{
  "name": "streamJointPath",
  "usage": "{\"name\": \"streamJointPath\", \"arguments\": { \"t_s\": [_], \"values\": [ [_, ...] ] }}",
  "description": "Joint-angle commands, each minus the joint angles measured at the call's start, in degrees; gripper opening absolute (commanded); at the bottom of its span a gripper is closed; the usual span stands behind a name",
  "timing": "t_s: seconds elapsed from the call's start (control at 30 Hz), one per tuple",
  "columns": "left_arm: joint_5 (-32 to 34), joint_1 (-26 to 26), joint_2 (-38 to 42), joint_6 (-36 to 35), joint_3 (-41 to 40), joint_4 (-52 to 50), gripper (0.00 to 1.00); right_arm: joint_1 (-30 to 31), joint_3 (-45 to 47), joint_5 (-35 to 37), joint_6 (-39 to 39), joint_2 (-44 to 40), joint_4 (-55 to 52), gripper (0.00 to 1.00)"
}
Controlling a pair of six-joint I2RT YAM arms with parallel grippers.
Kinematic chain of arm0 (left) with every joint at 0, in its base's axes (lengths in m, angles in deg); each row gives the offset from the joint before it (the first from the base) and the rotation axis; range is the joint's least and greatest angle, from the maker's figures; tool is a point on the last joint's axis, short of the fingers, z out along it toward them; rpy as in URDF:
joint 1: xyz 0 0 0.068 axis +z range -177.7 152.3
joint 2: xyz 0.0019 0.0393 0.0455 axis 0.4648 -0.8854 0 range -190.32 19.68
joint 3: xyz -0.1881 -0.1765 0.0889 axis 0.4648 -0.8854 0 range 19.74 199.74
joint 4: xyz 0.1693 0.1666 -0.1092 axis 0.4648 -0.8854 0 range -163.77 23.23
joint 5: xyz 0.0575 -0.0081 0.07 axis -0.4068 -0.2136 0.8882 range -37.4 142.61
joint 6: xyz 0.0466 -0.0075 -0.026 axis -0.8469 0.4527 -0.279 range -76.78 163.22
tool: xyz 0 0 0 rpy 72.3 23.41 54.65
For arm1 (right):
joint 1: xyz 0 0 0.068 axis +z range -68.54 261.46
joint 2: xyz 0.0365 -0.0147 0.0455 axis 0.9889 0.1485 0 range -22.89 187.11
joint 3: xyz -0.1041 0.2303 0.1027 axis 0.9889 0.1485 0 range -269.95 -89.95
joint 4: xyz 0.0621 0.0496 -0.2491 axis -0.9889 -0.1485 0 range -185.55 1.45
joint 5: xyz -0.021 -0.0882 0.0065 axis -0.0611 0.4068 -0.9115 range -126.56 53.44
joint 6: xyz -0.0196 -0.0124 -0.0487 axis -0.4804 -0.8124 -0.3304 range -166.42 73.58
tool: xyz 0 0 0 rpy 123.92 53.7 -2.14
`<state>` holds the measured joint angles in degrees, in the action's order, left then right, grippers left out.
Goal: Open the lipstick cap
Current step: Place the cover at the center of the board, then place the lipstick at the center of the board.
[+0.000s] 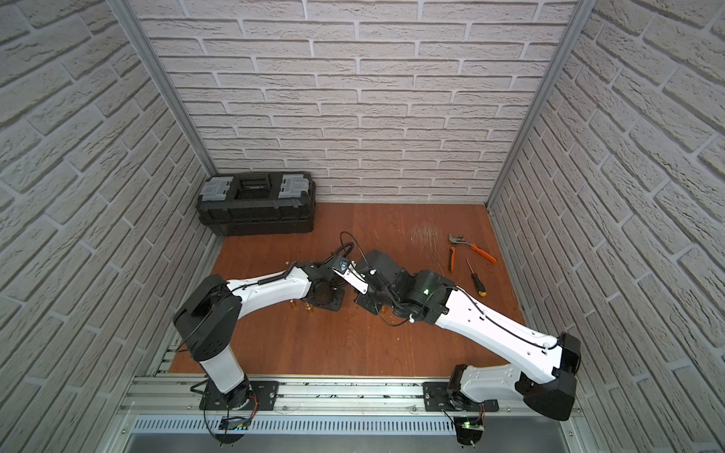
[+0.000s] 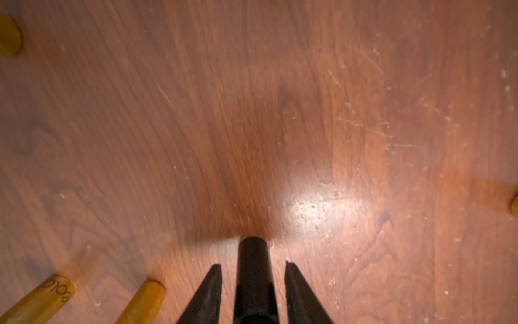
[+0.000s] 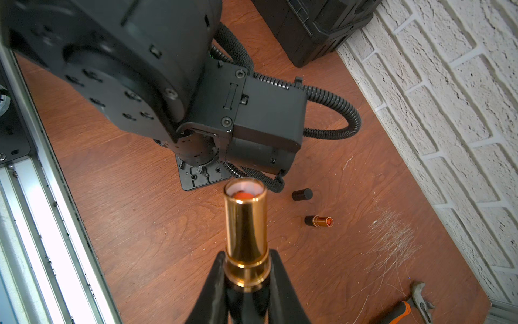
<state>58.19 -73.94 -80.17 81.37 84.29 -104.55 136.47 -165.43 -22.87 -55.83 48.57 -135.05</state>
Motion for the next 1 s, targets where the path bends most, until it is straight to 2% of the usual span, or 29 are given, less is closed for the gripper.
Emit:
{"name": "streamJointPath", "arguments": {
  "t_s": [0.0, 0.17, 0.23, 0.3, 0.5, 0.6, 0.77, 0.97],
  "values": [
    [0.5, 0.6, 3.2, 0.3, 2.8, -3.3, 0.42, 0.0, 0.8, 0.2, 1.2, -0.9, 2.7, 0.05],
    [-2.6, 2.4, 8.7, 1.1, 8.4, -8.6, 0.5, 0.0, 1.7, 0.1, 1.4, -1.3, 3.4, 0.05],
    [-6.0, 4.2, 11.8, 1.8, 9.7, -9.9, 0.54, 0.0, 1.9, -0.2, 1.5, -1.0, 4.0, 0.05],
    [-11.3, 7.4, 15.2, 3.5, 9.5, -9.7, 0.56, 0.0, 2.1, -0.8, 1.7, -0.2, 4.6, 0.05],
    [-31.8, 21.3, 26.6, 10.3, 3.9, -4.4, 0.57, -0.1, 2.7, -4.6, 3.1, 1.9, 8.4, 0.05],
    [-38.5, 25.4, 30.4, 11.2, 3.3, -3.9, 0.58, 0.0, 2.1, -6.9, 3.1, 4.1, 10.8, 0.05],
    [-45.3, 26.4, 33.4, 11.5, 3.9, -3.9, 0.59, 0.0, -0.5, -8.7, 2.4, 8.8, 12.5, 0.04],
    [-45.9, 25.2, 34.4, 9.9, 2.7, -5.6, 0.59, -0.1, -3.1, -10.4, 1.9, 12.0, 14.4, 0.04]
  ]
}}
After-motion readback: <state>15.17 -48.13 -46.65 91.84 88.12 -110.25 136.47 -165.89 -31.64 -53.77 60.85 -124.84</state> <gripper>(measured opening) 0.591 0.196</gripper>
